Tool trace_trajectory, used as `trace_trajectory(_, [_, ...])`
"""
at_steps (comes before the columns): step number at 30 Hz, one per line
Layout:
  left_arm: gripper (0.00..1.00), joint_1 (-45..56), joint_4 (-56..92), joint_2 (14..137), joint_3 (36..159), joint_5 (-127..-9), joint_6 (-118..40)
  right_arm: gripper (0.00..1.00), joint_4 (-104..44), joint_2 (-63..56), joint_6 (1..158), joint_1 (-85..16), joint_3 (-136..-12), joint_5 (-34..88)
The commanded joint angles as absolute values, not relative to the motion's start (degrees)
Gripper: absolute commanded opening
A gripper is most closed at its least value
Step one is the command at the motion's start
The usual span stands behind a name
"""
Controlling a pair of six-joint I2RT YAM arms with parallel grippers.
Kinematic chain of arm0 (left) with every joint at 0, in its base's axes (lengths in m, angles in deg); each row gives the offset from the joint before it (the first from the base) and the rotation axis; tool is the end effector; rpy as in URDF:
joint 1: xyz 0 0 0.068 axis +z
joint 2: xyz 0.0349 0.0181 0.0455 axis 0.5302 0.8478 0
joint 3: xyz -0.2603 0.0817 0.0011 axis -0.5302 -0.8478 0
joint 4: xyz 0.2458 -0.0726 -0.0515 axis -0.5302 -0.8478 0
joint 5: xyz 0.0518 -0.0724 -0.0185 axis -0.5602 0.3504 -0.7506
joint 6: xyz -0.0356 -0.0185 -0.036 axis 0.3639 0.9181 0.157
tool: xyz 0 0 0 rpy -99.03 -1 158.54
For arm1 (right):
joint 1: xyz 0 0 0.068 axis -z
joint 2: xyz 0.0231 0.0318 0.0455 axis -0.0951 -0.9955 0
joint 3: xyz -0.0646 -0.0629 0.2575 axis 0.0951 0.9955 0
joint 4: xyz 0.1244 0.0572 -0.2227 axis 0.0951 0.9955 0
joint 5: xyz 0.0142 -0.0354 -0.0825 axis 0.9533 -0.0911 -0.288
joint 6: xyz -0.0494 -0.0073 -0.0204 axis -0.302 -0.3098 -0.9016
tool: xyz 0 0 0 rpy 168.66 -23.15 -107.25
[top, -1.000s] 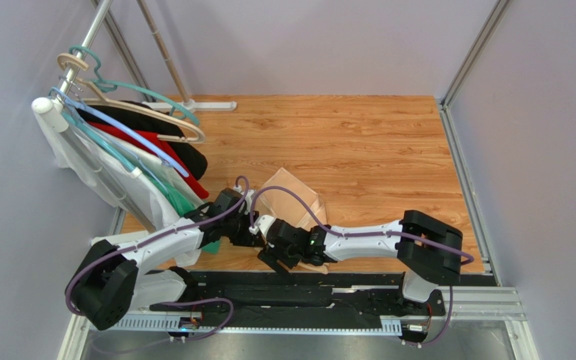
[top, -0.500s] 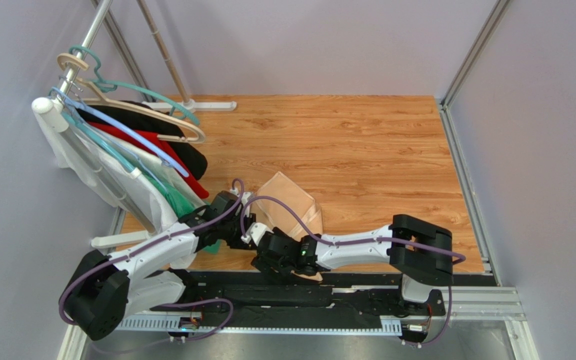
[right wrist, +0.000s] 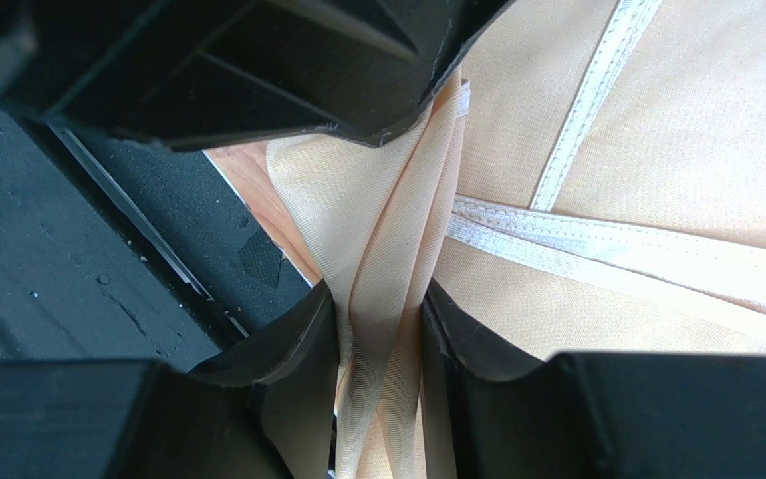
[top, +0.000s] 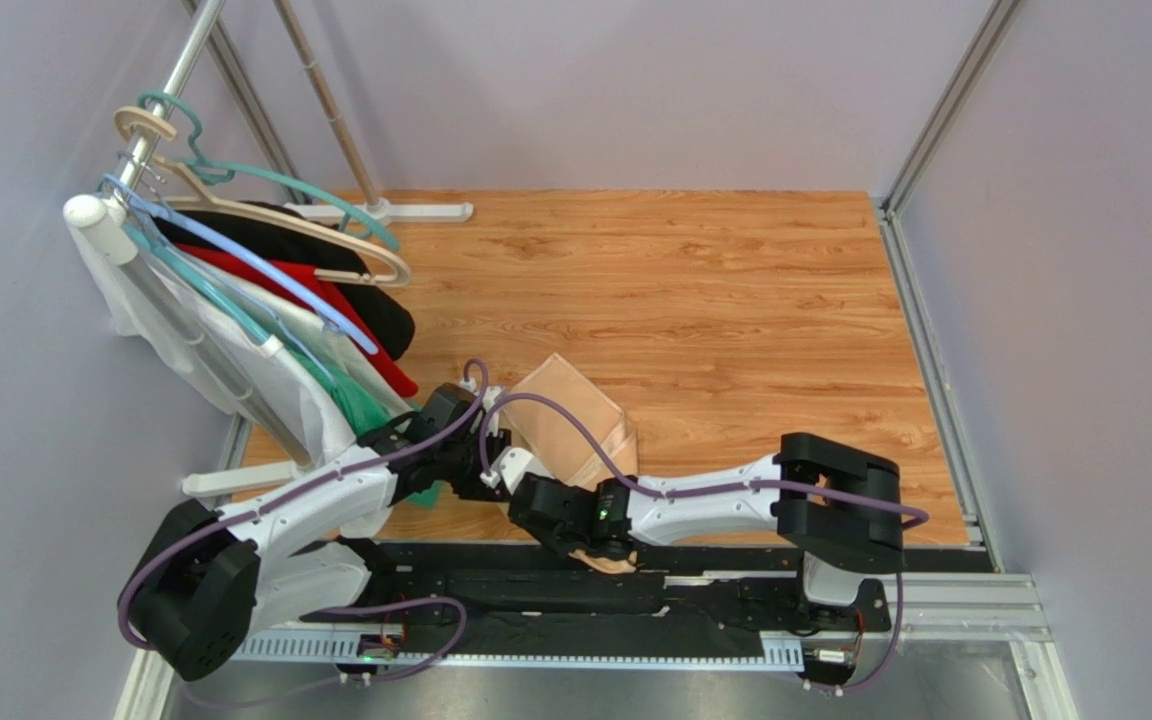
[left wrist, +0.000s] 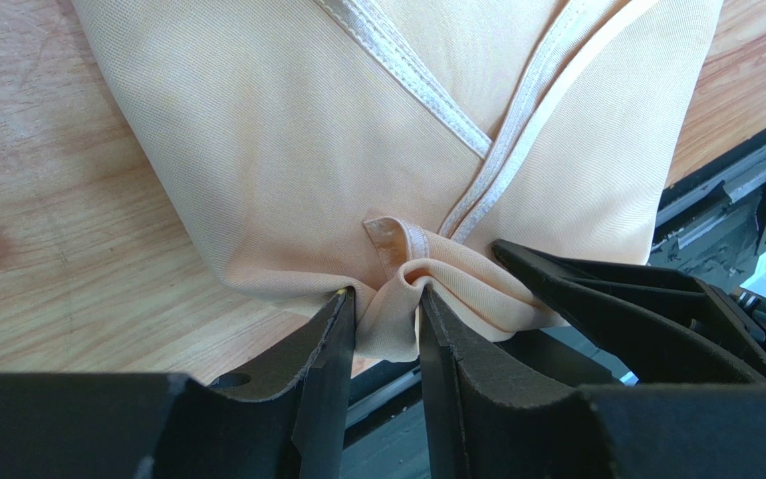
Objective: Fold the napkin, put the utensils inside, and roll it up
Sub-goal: Roll the napkin with the utensil
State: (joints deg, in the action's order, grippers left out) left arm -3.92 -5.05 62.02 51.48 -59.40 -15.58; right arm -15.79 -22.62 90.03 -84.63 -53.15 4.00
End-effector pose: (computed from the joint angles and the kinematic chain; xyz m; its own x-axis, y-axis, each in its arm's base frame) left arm 0.1473 -0.1195 0.1608 -0.9512 0.0133 -0.3083 0.1775 0.8408 -0.5114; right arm 0.0721 0.3259 0.1478 -0.4265 -0.7249 -0.5409 -0.8319 0.5491 -0.0799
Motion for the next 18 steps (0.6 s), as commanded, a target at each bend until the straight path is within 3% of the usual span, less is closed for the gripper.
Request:
trace_trajectory(1, [0.39, -4.2, -4.9, 61.6, 51.6, -58.2, -14.7, 0.32, -5.8, -29.5, 93.3, -84.1, -49.4, 6.2])
trace_trajectory(5, [0.41, -4.2, -5.1, 61.6, 52.3, -56.7, -15.4, 0.19, -4.9, -30.0, 93.3, -84.1, -50.1, 7.7])
trace_trajectory(8, [0.45, -4.2, -6.5, 60.7, 52.8, -57.1, -15.8, 0.17, -3.5, -30.6, 92.2, -84.0, -51.4, 9.6])
trace_trajectory(12, [0.57, -4.1, -8.2, 57.3, 53.3, -58.1, -15.1, 0.15, -2.3, -31.3, 91.6, -83.1, -52.9, 13.5])
trace_trajectory(18, [0.64, -4.1, -11.5, 51.9, 53.9, -60.4, -14.0, 0.11, -2.3, -29.6, 91.5, -79.4, -52.7, 18.8])
